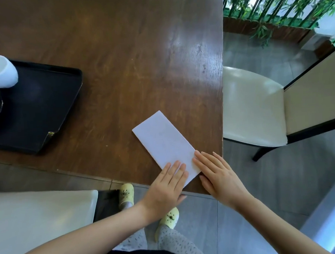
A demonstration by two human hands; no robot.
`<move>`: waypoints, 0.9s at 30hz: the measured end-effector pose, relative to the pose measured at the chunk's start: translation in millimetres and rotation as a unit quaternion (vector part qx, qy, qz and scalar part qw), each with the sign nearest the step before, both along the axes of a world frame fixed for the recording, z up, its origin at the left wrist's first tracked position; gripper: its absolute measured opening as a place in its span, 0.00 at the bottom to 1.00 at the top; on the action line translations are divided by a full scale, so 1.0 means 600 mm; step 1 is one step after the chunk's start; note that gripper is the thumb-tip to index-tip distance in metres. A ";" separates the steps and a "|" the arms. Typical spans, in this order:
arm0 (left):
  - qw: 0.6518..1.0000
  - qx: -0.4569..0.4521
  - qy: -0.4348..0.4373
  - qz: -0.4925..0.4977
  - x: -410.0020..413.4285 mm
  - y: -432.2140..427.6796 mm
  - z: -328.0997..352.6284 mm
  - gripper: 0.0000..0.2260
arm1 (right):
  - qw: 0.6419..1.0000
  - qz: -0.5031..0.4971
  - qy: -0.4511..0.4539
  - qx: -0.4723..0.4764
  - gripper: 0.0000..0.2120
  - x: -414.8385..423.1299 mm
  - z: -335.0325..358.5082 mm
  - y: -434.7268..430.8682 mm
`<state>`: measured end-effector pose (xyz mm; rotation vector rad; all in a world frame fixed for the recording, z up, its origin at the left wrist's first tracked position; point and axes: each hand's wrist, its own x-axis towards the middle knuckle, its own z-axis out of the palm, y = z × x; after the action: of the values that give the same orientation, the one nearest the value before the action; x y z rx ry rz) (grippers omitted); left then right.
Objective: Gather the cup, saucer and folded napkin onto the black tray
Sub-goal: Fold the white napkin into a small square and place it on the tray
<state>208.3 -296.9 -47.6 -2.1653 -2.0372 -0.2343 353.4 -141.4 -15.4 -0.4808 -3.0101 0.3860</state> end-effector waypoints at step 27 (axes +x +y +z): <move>0.938 0.045 -0.342 0.037 -0.141 0.047 0.227 0.11 | 0.986 -0.006 0.167 -0.018 0.10 -0.080 0.160 0.024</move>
<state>123.7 -268.5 88.3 -2.1273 -2.3521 -1.1915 305.4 -127.1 80.5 -0.3907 -2.6806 0.4686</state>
